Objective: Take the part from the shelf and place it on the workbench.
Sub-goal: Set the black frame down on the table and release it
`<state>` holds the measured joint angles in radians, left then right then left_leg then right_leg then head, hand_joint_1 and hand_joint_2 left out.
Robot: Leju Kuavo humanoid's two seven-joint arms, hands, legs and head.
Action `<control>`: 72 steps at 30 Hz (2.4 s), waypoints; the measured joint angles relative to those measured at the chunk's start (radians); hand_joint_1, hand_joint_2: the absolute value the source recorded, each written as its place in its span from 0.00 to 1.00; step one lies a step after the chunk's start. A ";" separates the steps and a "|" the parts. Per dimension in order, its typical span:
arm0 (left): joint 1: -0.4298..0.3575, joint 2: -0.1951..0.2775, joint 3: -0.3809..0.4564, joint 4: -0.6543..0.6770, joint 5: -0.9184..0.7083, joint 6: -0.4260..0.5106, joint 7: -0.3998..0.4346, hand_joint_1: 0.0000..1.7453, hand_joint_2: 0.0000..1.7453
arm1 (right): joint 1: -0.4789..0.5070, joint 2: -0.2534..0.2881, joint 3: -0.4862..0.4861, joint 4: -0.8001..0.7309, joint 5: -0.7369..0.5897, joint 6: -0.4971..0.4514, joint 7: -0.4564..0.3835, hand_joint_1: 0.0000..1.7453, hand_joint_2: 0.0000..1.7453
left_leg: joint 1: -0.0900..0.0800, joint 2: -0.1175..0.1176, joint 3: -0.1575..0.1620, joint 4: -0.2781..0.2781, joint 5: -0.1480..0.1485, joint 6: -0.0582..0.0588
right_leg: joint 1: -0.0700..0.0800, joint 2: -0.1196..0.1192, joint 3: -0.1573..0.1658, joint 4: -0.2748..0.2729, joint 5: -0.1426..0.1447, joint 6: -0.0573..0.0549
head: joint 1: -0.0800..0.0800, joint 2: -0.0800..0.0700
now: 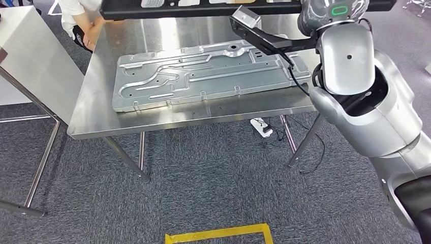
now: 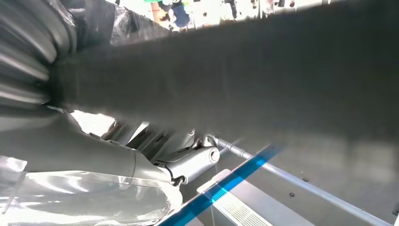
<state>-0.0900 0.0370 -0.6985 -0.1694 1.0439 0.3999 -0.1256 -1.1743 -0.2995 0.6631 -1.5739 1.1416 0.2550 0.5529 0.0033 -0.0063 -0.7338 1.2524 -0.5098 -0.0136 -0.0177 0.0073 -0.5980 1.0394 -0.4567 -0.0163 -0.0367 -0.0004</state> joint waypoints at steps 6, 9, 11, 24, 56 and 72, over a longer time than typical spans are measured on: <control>-0.004 0.006 0.000 0.000 0.002 0.005 0.000 0.00 1.00 | -0.002 0.000 0.000 0.003 -0.002 -0.002 -0.001 1.00 1.00 | -0.015 0.000 0.090 -0.236 0.102 0.035 | 0.002 0.005 0.020 -0.008 -0.020 0.018 | -0.001 0.000; -0.004 0.006 0.000 0.000 0.004 0.006 0.000 0.00 1.00 | 0.000 0.000 0.000 0.004 -0.002 -0.001 -0.001 1.00 1.00 | -0.006 0.003 0.117 -0.266 0.101 0.044 | 0.004 0.002 0.010 0.027 -0.044 0.031 | 0.002 0.000; -0.002 0.005 0.000 0.000 0.004 0.007 0.002 0.00 1.00 | 0.001 0.000 0.000 0.005 -0.002 -0.001 0.000 1.00 1.00 | -0.003 0.005 0.130 -0.274 0.096 0.051 | 0.005 0.000 -0.051 0.138 -0.089 0.034 | 0.007 0.000; -0.003 0.003 0.000 0.000 0.008 0.004 0.014 0.00 1.00 | 0.015 0.011 0.007 0.019 -0.004 -0.004 -0.001 1.00 1.00 | -0.001 -0.002 0.123 -0.184 0.011 0.009 | -0.006 -0.002 -0.039 0.014 0.017 0.016 | 0.005 0.000; -0.005 0.004 0.000 0.000 0.025 -0.011 0.021 0.00 1.00 | -0.012 0.140 0.086 0.160 0.005 -0.038 -0.058 1.00 1.00 | -0.001 -0.003 0.082 -0.110 -0.021 0.001 | -0.001 0.000 -0.043 0.005 0.027 0.000 | 0.005 0.000; -0.001 0.007 0.000 0.000 0.023 -0.009 0.018 0.00 1.00 | -0.022 0.147 0.115 0.209 -0.005 -0.049 -0.063 1.00 1.00 | 0.000 0.004 0.120 -0.257 0.090 0.046 | 0.005 -0.002 -0.077 0.160 -0.084 0.034 | 0.010 0.000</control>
<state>-0.0915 0.0443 -0.6983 -0.1693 1.0670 0.3906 -0.1076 -1.1965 -0.1522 0.7779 -1.3645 1.1362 0.2063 0.4901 0.0036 -0.0027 -0.6136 0.9950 -0.4200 0.0320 -0.0126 0.0057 -0.6754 1.1994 -0.5411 0.0181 -0.0262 -0.0004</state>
